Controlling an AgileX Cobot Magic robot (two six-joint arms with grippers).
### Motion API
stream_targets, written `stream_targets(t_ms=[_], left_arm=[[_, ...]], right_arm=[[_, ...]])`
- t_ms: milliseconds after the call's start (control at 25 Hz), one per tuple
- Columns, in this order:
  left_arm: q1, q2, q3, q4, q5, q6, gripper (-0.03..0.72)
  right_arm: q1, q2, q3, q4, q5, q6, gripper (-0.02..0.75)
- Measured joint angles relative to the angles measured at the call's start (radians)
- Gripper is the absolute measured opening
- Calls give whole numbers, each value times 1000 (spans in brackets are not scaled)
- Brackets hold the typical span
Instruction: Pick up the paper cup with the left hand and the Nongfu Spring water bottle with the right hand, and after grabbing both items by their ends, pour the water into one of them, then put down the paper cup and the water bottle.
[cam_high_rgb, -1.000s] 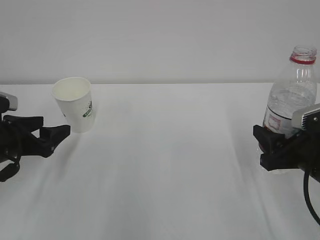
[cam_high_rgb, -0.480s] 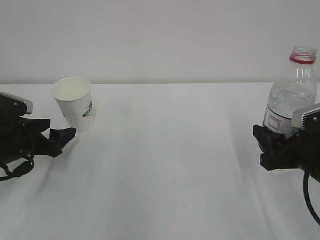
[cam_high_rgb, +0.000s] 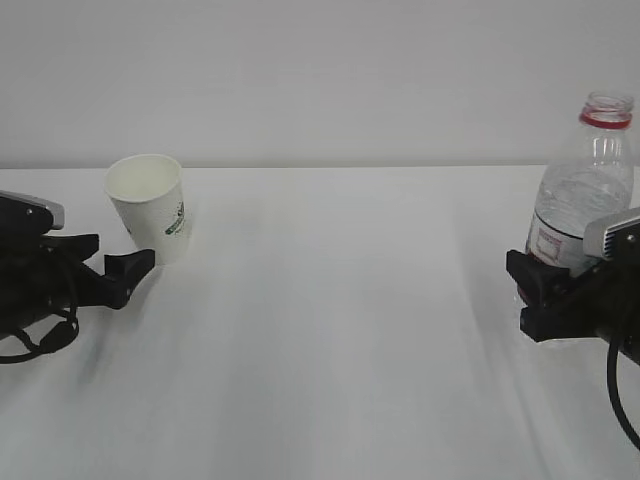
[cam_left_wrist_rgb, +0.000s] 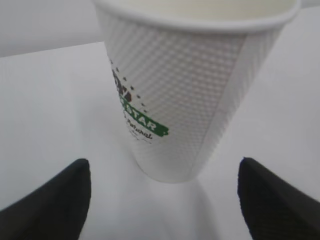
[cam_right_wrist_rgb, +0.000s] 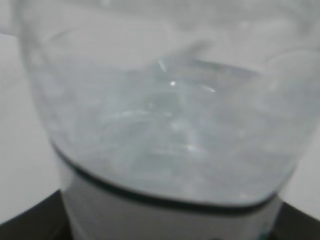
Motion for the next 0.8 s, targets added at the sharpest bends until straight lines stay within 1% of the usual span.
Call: stream_targets(t_ms=[480,800], left_arm=[[0,11,-56,24,31,-37,692],[0,55,-76,52,7,-80,692]], right_arm=[[0,0,0,0,0,0,461],[0,0,0,0,0,0,461]])
